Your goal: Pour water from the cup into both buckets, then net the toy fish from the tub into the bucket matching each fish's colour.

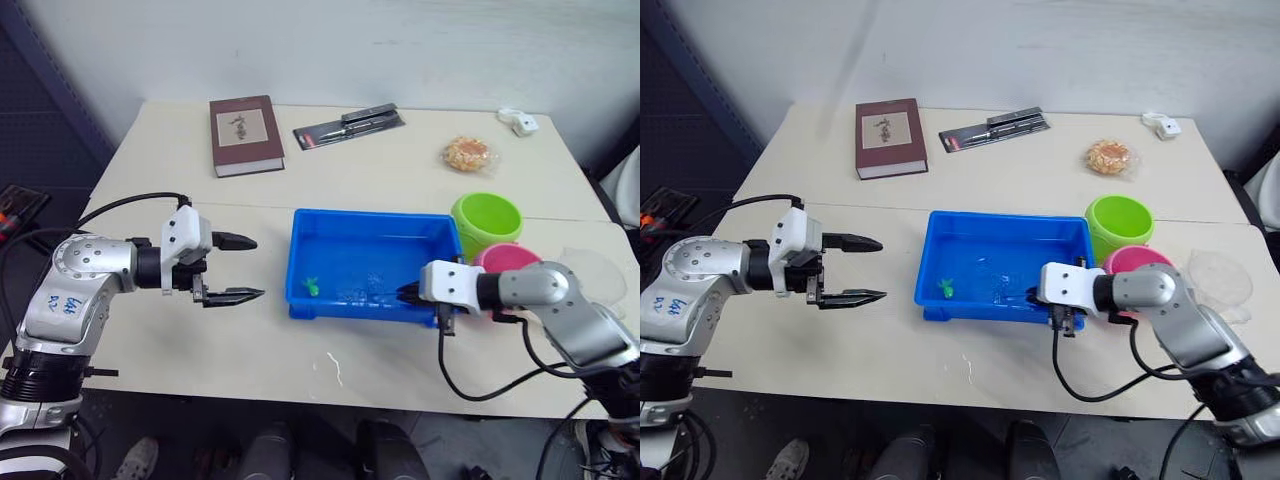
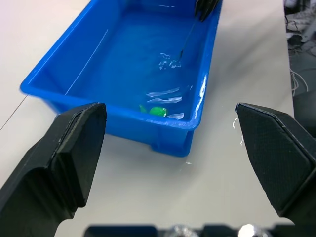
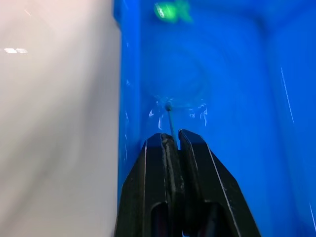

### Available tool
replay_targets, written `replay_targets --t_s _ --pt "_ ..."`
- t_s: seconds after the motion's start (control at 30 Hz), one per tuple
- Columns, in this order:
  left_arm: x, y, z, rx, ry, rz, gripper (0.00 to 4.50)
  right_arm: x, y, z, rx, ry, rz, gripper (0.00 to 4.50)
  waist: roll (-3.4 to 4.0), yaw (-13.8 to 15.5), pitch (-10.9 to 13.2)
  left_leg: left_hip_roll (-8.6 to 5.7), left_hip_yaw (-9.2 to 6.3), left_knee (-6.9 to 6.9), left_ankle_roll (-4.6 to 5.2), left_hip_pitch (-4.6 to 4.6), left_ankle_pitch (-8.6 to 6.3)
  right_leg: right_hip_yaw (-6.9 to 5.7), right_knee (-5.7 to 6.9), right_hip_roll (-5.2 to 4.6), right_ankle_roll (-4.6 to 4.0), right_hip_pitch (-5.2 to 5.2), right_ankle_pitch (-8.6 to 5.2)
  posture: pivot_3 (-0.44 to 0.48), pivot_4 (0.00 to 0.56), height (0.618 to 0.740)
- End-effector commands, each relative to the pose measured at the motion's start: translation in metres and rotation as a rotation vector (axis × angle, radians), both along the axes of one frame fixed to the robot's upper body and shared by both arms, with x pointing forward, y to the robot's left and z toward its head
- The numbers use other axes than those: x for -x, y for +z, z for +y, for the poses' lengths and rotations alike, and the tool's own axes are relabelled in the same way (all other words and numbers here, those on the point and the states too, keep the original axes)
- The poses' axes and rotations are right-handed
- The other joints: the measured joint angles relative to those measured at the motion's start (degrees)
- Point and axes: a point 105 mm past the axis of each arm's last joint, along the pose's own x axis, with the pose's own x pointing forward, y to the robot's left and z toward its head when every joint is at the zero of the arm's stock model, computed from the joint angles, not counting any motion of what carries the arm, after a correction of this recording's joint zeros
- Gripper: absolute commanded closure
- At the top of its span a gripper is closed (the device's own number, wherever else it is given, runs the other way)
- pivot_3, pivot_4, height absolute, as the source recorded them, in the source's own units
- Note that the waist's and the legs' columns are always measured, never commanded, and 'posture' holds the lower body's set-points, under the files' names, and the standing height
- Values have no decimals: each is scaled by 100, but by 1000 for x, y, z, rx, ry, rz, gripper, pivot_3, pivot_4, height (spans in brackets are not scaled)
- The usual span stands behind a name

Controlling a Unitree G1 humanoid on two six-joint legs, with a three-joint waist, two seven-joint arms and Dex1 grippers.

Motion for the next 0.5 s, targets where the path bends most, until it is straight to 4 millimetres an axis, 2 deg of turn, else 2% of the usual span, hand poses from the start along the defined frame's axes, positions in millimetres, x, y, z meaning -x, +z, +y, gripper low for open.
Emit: replay_targets --t_s 0.03,0.17,0.27,0.5 --pt "1 9 -4 -8 -15 -39 12 -1 9 15 -28 55 6 4500 0 -21 0 0 0 0 0 0 0 0 0 0 0 0 0 0 150 738" --pt "0 8 -3 -9 -14 -36 12 -2 15 22 -67 65 16 4500 0 -21 0 0 0 0 0 0 0 -1 0 -1 0 0 0 0 150 738" --pt "-3 7 -2 -5 -6 -34 12 -2 32 24 -167 47 25 4500 0 -21 0 0 -2 0 0 -1 0 -2 -1 -2 0 1 0 0 150 738" --pt "-4 9 -4 30 -7 -46 12 6 46 -6 -197 13 -33 4500 0 -5 0 -2 -3 0 0 -2 0 -4 -2 -4 0 2 0 0 150 738"
